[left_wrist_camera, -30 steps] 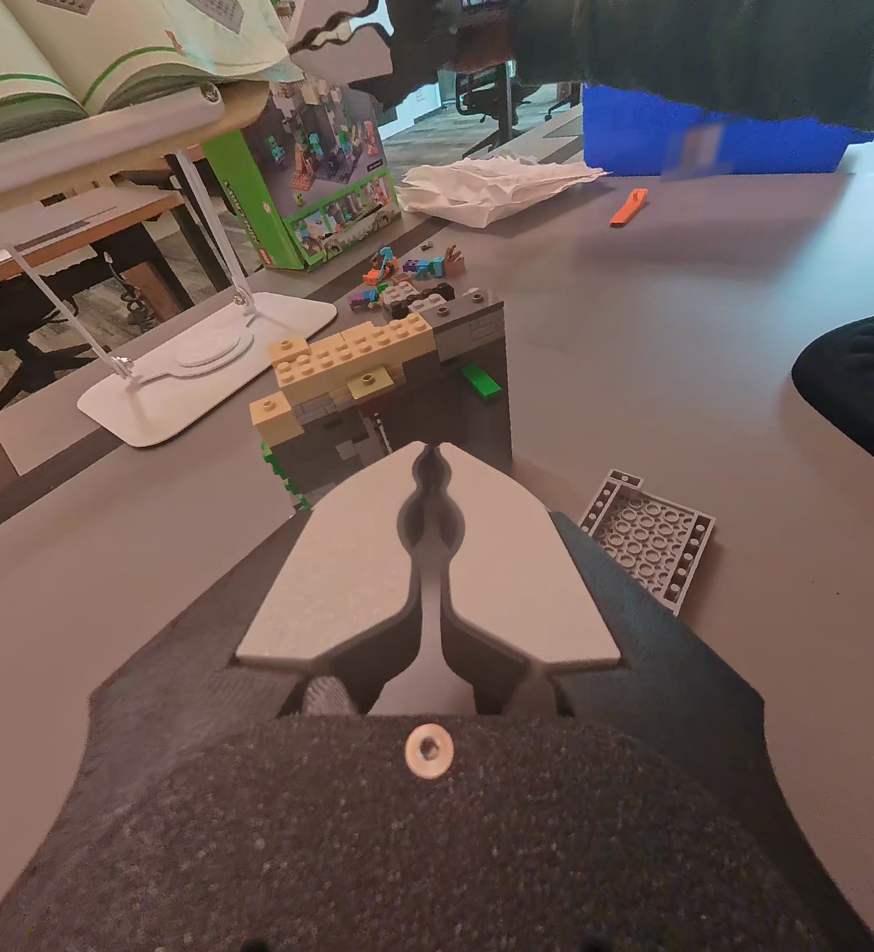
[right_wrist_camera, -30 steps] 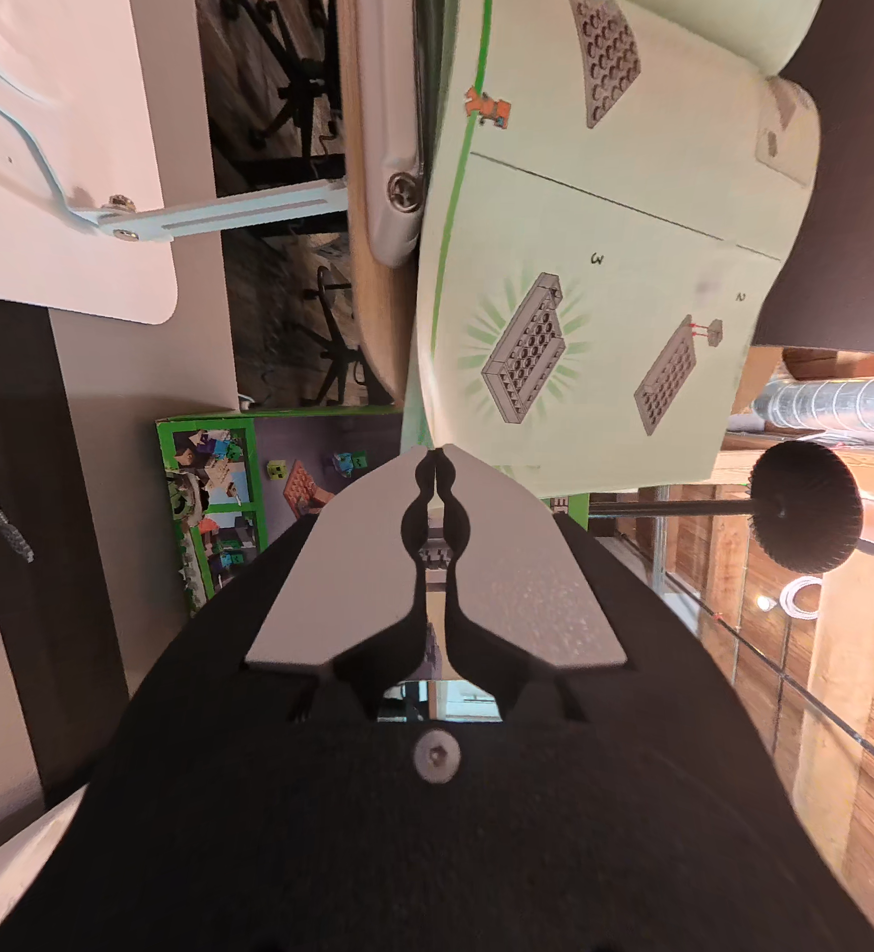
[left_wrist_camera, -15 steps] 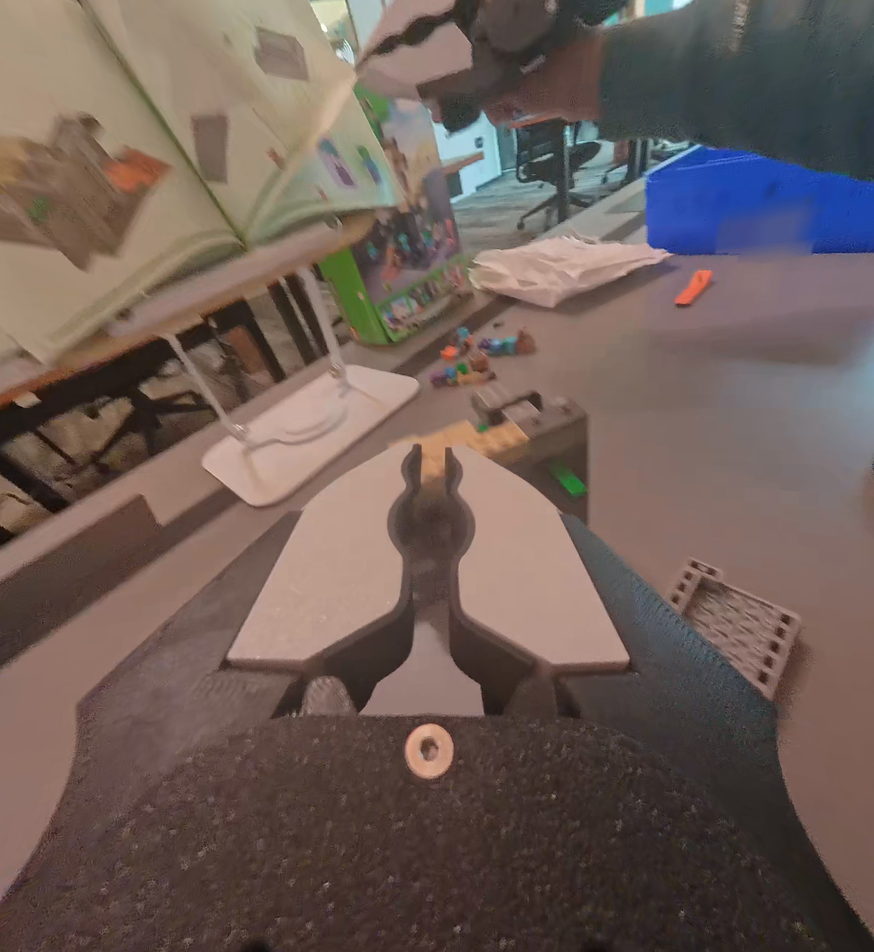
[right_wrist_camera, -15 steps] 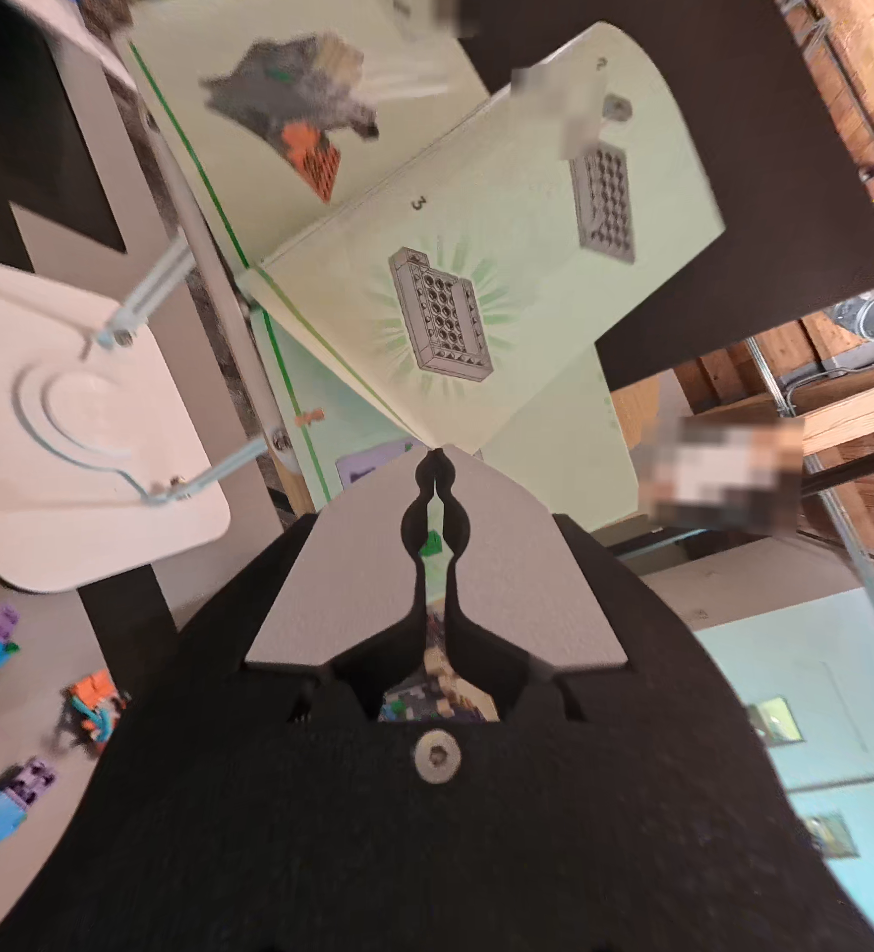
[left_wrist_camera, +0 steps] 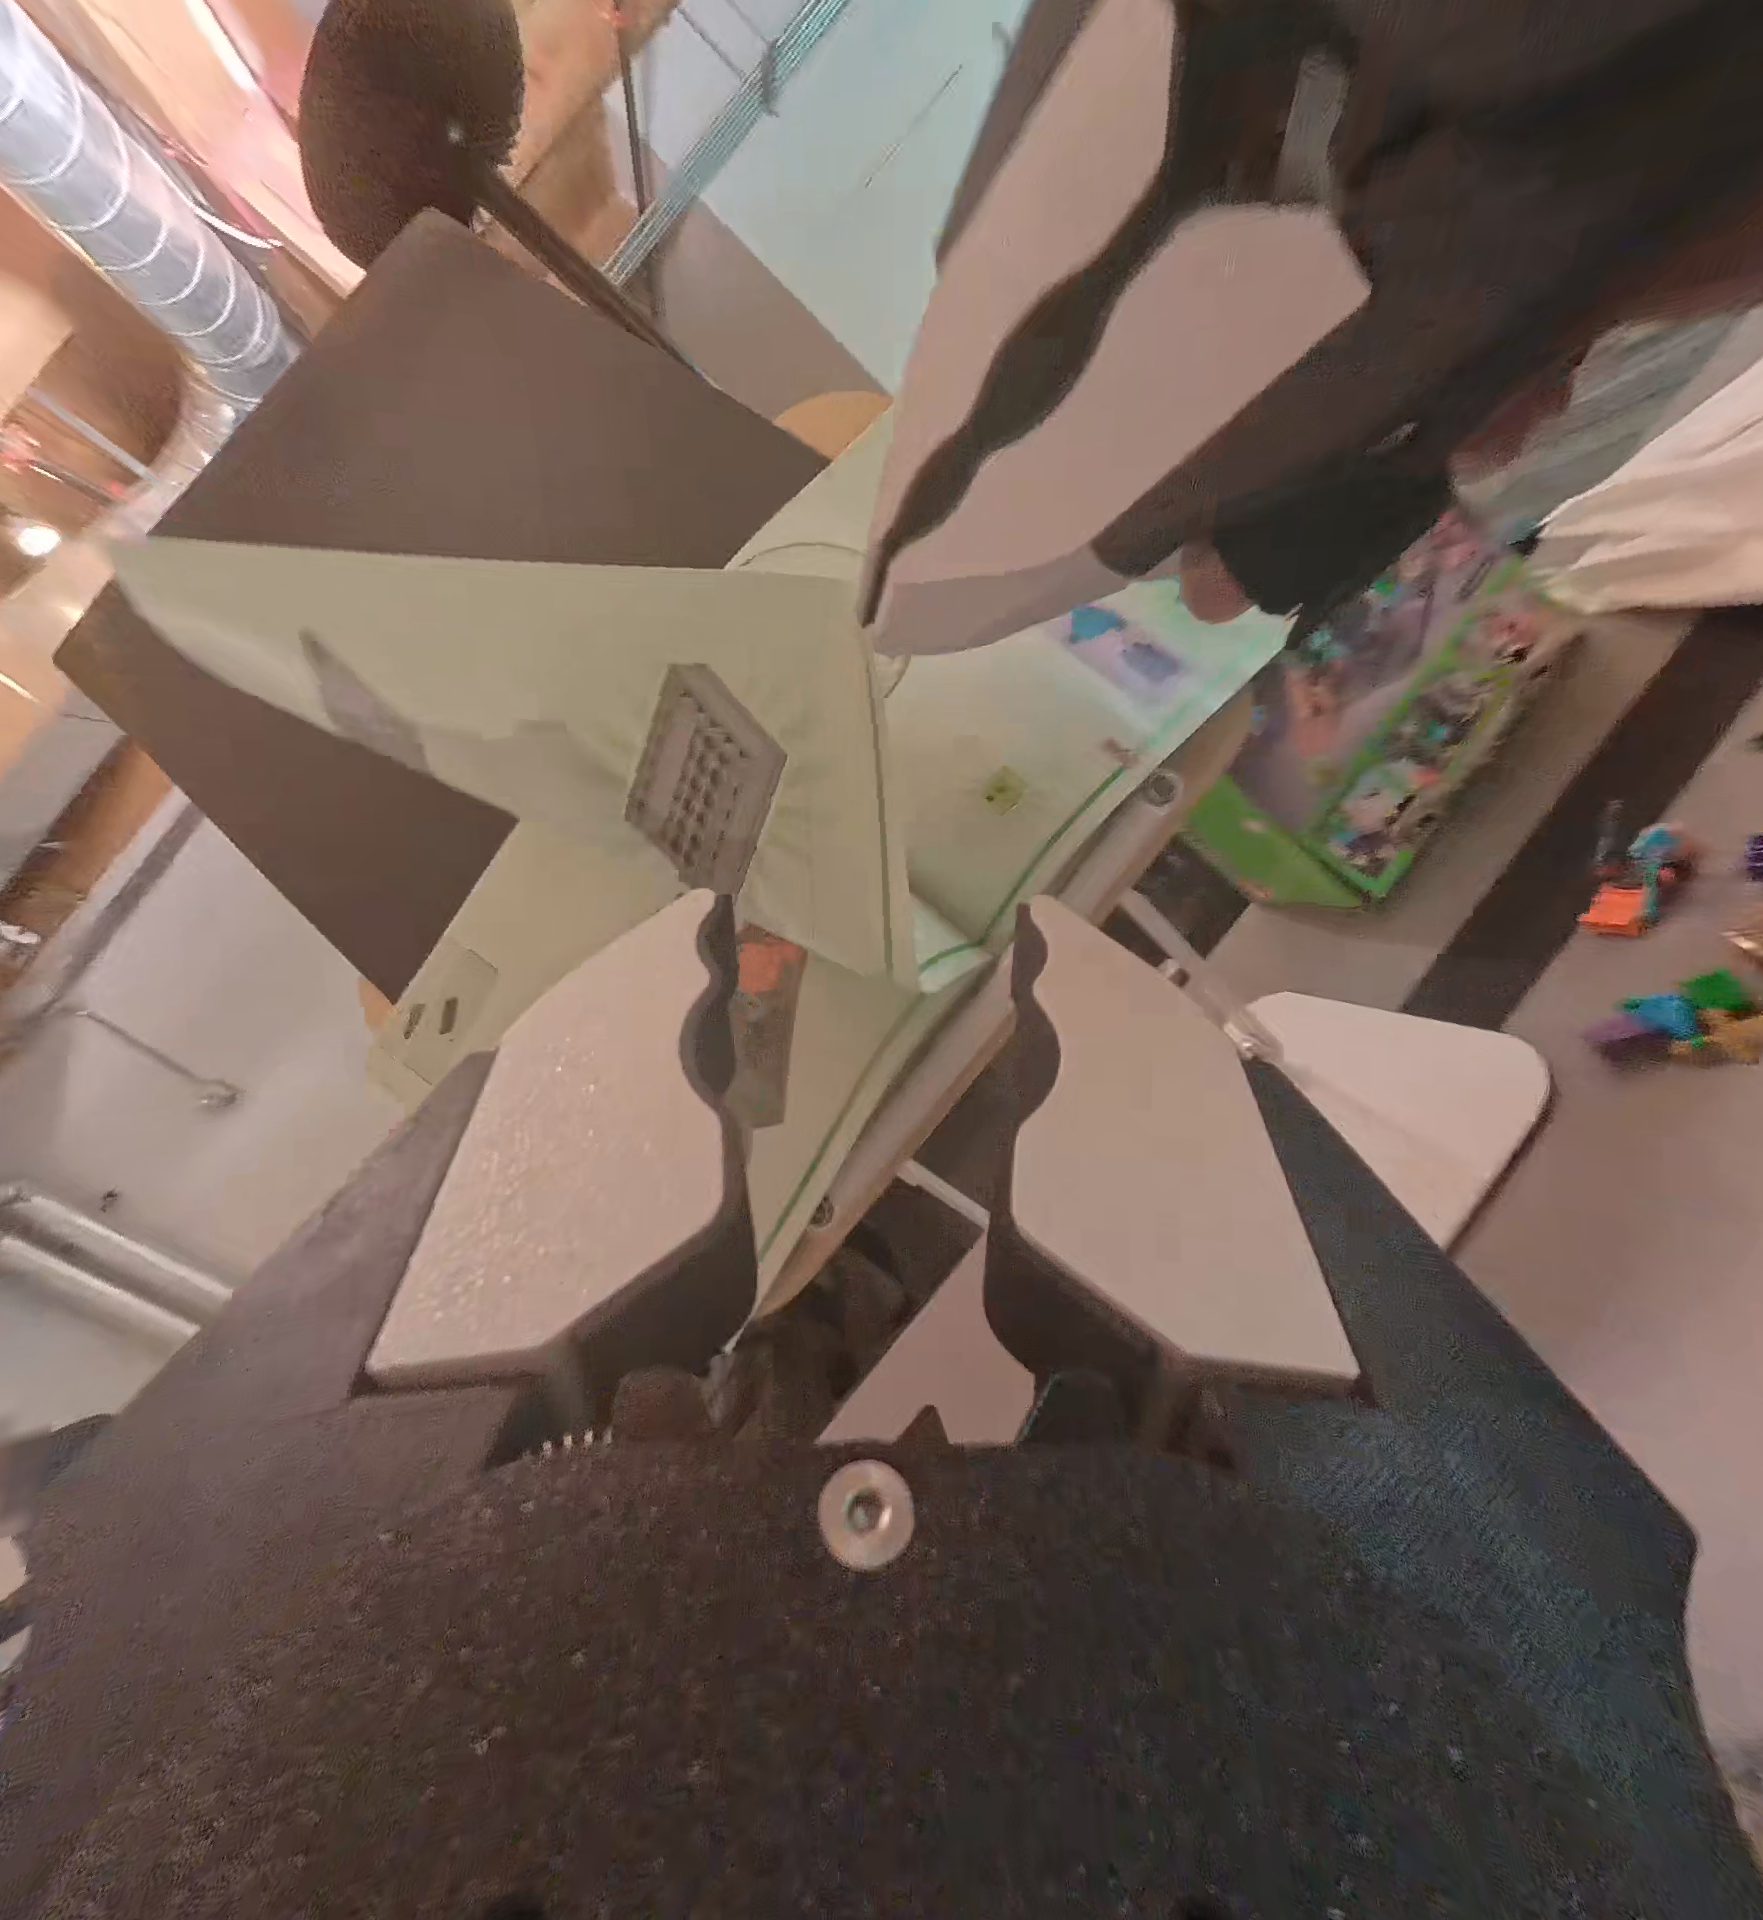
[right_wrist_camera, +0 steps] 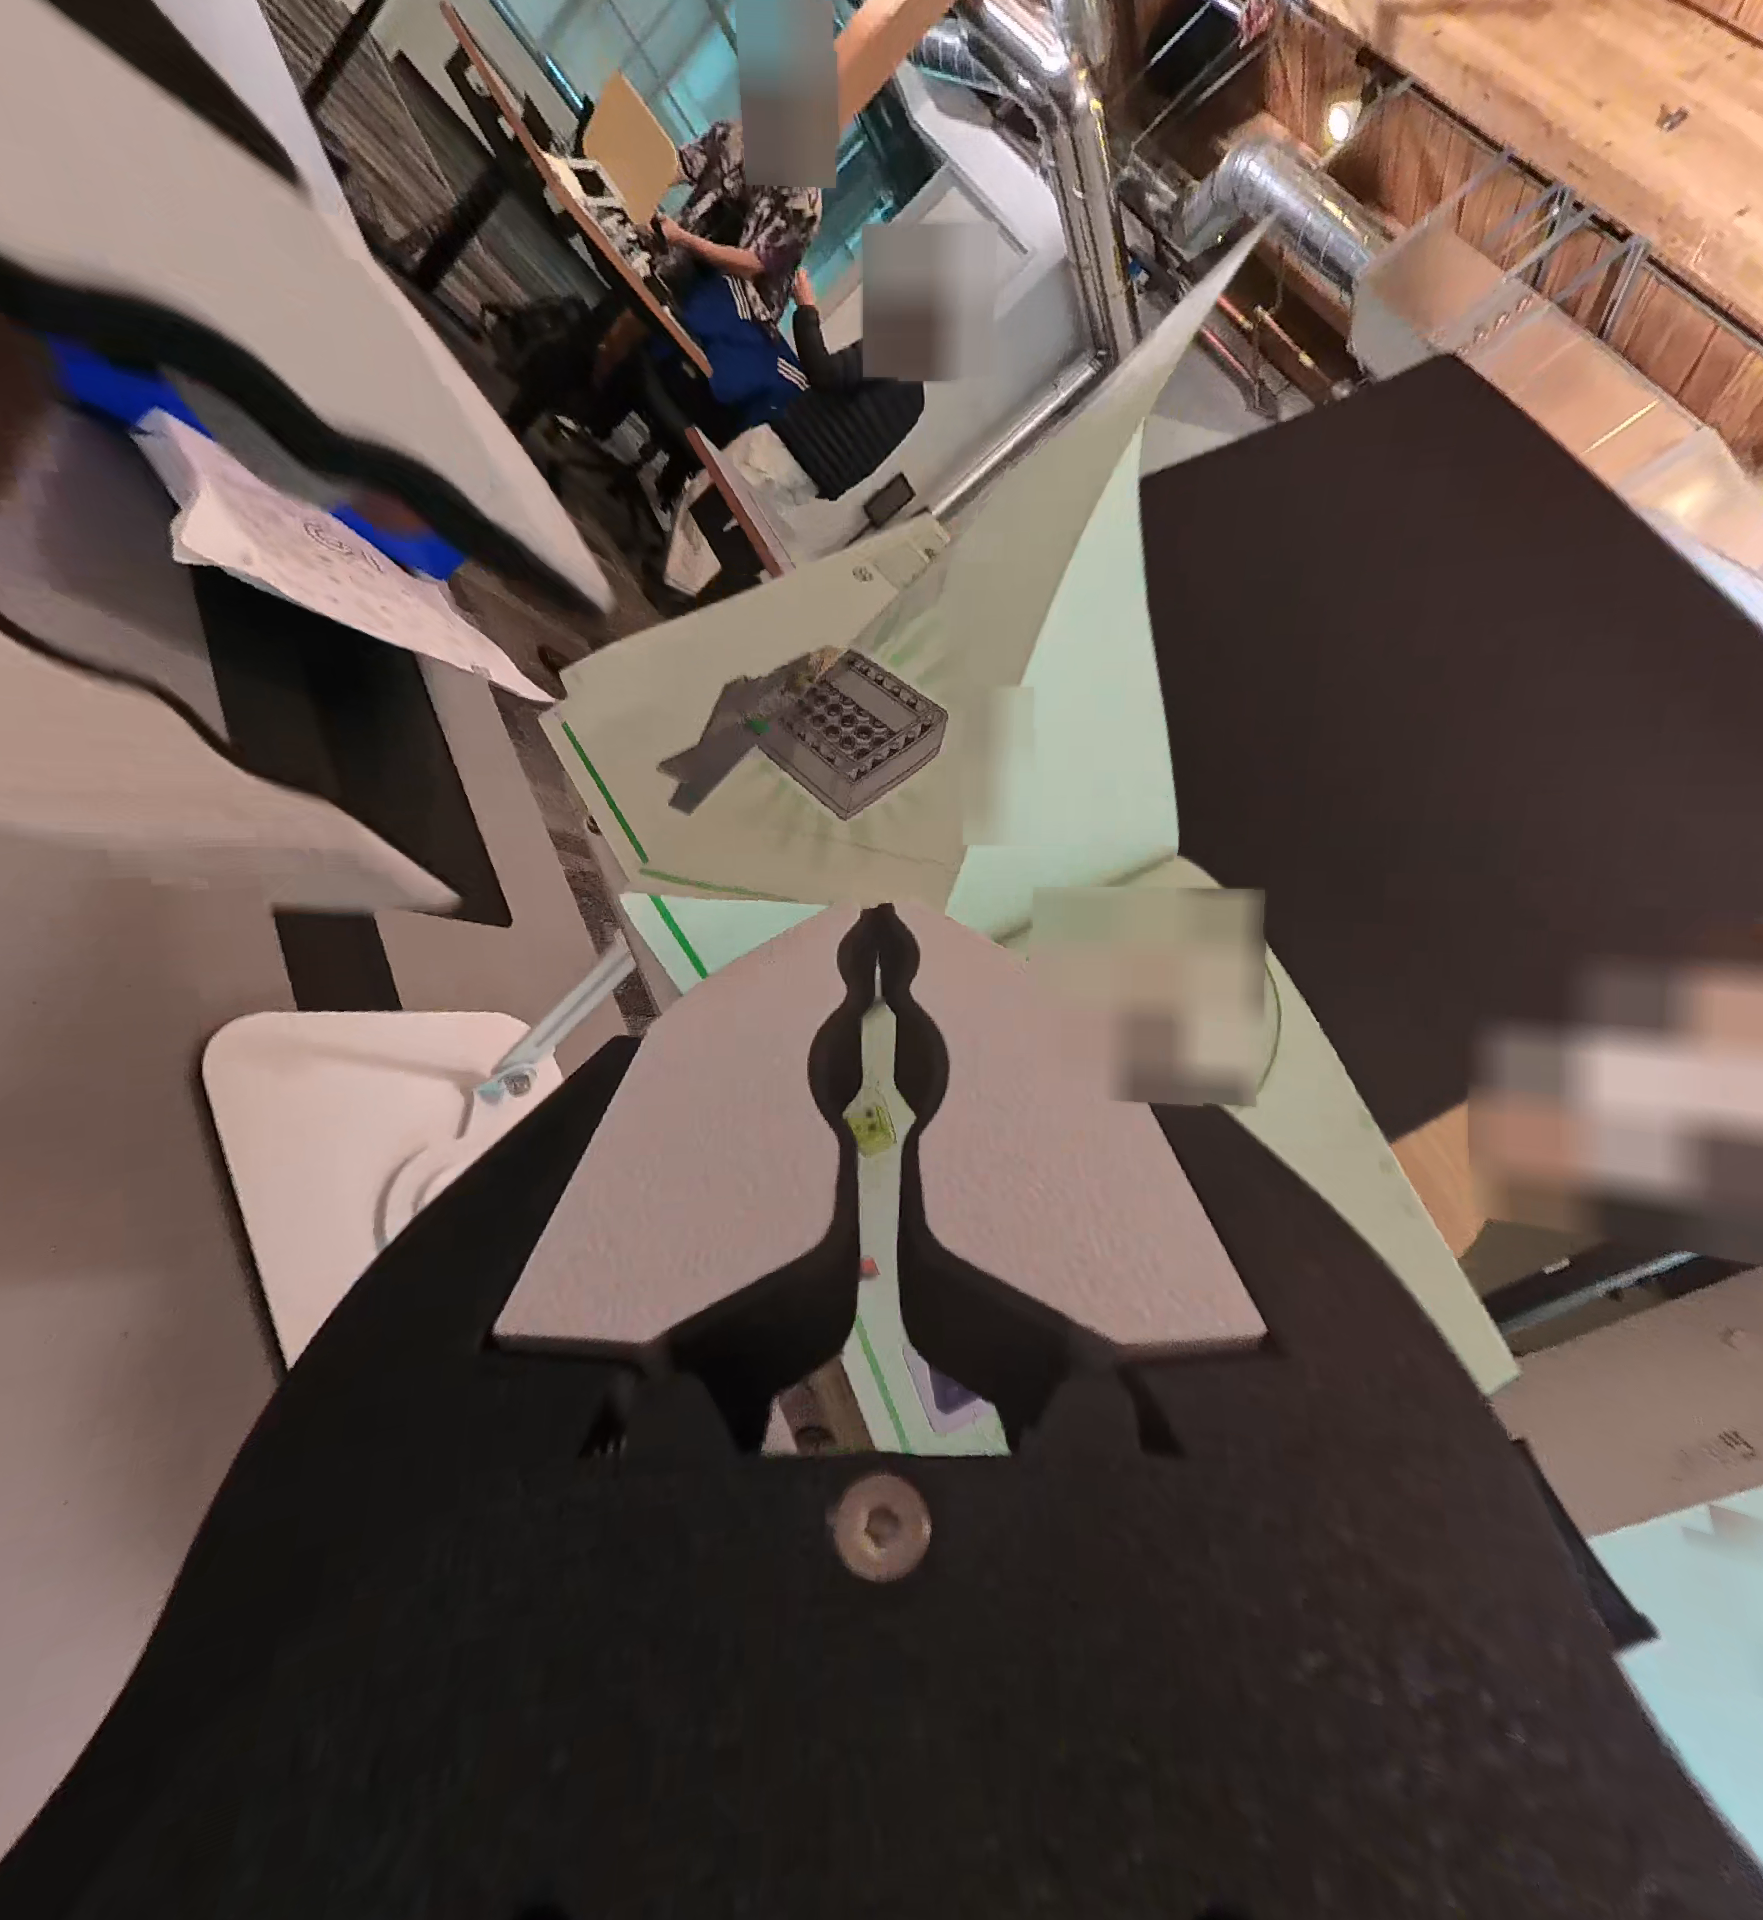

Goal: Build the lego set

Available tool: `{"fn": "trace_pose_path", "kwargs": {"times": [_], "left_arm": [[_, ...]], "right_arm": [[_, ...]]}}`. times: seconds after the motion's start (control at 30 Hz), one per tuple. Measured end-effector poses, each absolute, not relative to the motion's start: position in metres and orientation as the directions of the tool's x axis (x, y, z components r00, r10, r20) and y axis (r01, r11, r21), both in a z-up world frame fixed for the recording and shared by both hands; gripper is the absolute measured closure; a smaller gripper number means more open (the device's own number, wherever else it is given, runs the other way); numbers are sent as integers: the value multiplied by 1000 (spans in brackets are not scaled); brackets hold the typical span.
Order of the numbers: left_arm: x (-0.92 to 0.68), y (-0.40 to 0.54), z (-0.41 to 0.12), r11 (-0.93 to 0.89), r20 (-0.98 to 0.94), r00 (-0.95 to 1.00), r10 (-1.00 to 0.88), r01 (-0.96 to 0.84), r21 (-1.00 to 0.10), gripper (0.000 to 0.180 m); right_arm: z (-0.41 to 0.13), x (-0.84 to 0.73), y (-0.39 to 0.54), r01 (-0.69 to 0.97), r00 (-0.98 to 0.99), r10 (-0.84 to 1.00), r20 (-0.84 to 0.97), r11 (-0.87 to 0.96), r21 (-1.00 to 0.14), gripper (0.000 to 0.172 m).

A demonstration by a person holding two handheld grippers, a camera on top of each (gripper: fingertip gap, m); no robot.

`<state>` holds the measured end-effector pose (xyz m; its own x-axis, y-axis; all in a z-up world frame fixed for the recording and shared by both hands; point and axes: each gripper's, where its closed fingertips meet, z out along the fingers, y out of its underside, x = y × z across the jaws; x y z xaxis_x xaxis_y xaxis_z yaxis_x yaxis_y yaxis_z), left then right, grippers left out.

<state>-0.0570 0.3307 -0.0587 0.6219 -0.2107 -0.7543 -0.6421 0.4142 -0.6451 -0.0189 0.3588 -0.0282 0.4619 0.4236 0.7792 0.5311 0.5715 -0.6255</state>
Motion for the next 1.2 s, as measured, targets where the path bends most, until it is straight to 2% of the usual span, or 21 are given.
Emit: {"fn": "trace_pose_path", "kwargs": {"times": [0.13, 0.2, 0.33, 0.47, 0.7, 0.8, 1.0, 1.2], "left_arm": [[-58, 349, -64, 395, -721, 661, -210, -617, -681, 129], [-64, 356, -64, 393, -724, 667, -174, -627, -673, 133], [-75, 379, -69, 347, -651, 739, -176, -572, -743, 140], [-78, 385, -70, 340, -563, 794, -229, -477, -811, 177], [-102, 392, -89, 224, -419, 863, -282, -366, -903, 180], [-114, 396, -101, 164, -367, 881, -298, -331, -929, 180], [-137, 402, -116, 67, -270, 911, -312, -262, -963, 180], [-166, 393, -115, 37, -210, 930, -301, -208, -977, 180]], "right_arm": [[-21, -38, 346, 583, 397, 302, 867, 646, -492, 172], [-21, -51, 338, 577, 365, 292, 884, 674, -461, 172], [-21, -73, 333, 545, 354, 322, 878, 692, -473, 172], [-19, -86, 330, 501, 371, 377, 849, 688, -525, 172], [-9, -80, 322, 368, 450, 492, 745, 658, -657, 170], [-19, -68, 344, 433, 462, 478, 747, 613, -661, 170], [-72, -66, 416, 743, 355, 367, 860, 448, -498, 170], [-78, -96, 446, 875, 201, 220, 955, 399, -276, 172]]}}
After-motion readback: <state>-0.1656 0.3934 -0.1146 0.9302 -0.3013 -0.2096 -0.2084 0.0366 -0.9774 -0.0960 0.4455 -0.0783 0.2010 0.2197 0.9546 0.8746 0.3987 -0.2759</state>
